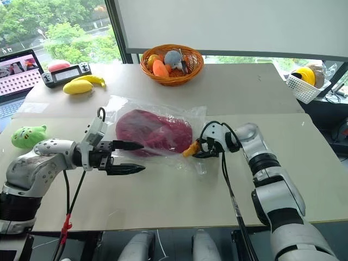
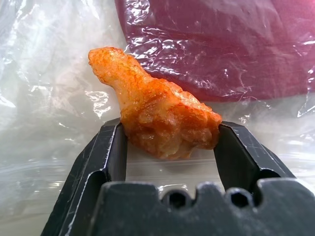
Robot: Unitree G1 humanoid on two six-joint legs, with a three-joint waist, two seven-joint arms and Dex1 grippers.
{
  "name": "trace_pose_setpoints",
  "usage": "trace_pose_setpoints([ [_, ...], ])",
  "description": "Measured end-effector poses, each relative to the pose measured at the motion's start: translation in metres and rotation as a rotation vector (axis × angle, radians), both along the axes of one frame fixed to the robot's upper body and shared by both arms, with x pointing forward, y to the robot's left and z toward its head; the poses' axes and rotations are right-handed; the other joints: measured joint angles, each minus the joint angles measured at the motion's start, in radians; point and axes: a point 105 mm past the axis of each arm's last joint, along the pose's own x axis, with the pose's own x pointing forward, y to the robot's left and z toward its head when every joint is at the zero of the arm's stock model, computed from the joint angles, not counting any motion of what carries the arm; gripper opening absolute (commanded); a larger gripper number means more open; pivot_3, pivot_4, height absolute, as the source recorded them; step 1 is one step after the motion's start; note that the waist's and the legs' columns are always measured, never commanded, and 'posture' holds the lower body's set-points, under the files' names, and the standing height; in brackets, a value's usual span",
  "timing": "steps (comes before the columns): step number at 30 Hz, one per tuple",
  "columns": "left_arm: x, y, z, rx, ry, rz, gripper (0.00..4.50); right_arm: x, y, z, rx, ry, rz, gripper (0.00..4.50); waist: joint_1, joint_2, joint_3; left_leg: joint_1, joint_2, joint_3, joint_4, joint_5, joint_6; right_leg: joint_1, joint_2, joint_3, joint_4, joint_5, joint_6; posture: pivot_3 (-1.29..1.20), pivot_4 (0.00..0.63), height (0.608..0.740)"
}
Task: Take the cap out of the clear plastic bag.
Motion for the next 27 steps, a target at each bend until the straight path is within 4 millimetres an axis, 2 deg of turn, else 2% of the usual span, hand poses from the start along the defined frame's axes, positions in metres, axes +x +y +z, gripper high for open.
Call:
trace_pose_setpoints([
  [4,0.001,0.000,0.001,-0.006,-0.001,-0.006,4.50,-0.002,-0.001,0.011,0.113,0.051,-0.045,2.38,0.001,0.000,0.000,-0.001,0.000,0.000,0.000,0.000,0.000,-0.001,0.000,0.000,0.000,0.000,0.000,0.00,0.150,0.733],
  [7,0.002,-0.002,0.001,-0.018,0.003,-0.014,4.50,0.003,-0.009,0.036,0.252,0.049,-0.118,2.38,0.001,0.001,0.000,-0.001,0.000,0.000,0.000,0.000,0.000,-0.001,0.000,0.000,0.000,0.000,0.000,0.00,0.150,0.733],
  [10,0.002,-0.003,0.001,-0.014,0.002,-0.016,4.50,0.010,-0.018,0.058,0.405,0.032,-0.212,2.38,0.001,0.001,0.000,-0.001,0.000,0.000,0.000,0.000,0.000,-0.001,0.000,0.000,0.000,0.000,0.000,0.00,0.150,0.733],
  [14,0.002,-0.004,0.000,-0.006,0.002,-0.019,4.50,0.027,-0.036,0.068,0.531,-0.021,-0.405,2.38,0.001,0.001,0.000,-0.001,0.000,0.000,0.000,0.000,0.000,-0.001,0.000,0.000,0.000,0.000,0.000,0.00,0.150,0.733],
  [17,0.001,-0.005,-0.001,-0.007,0.005,-0.028,4.50,0.044,-0.061,0.064,0.579,-0.072,-0.612,2.38,0.001,0.000,0.000,-0.001,0.000,0.000,0.000,0.000,0.000,-0.001,0.000,0.000,0.000,0.000,0.000,0.00,0.150,0.733],
  [20,0.001,-0.006,-0.002,-0.005,0.007,-0.032,4.50,0.061,-0.107,0.056,0.536,-0.173,-0.921,2.38,0.003,0.001,0.000,-0.002,-0.001,0.000,-0.001,0.000,0.000,-0.001,-0.001,0.000,-0.001,0.000,0.000,0.00,0.150,0.733],
  [23,0.001,-0.006,-0.002,-0.004,0.006,-0.032,4.50,0.062,-0.142,0.045,0.446,-0.227,-1.129,2.38,0.001,0.001,0.000,-0.002,-0.001,0.001,-0.002,0.000,0.000,-0.002,-0.001,0.001,-0.002,0.000,0.000,0.00,0.150,0.733],
  [25,0.001,-0.006,-0.002,-0.003,0.006,-0.032,4.50,0.057,-0.173,0.031,0.389,-0.243,-1.325,2.38,-0.001,0.000,0.000,-0.002,-0.001,0.001,-0.002,0.000,0.000,-0.002,-0.001,0.001,-0.002,0.000,-0.001,0.00,0.150,0.733],
  [27,0.001,-0.006,-0.002,-0.003,0.006,-0.030,4.50,0.049,-0.192,0.018,0.366,-0.217,-1.464,2.38,-0.002,0.000,0.000,-0.002,-0.001,0.001,-0.002,0.000,0.000,-0.002,-0.001,0.001,-0.002,0.000,-0.001,0.00,0.150,0.733],
])
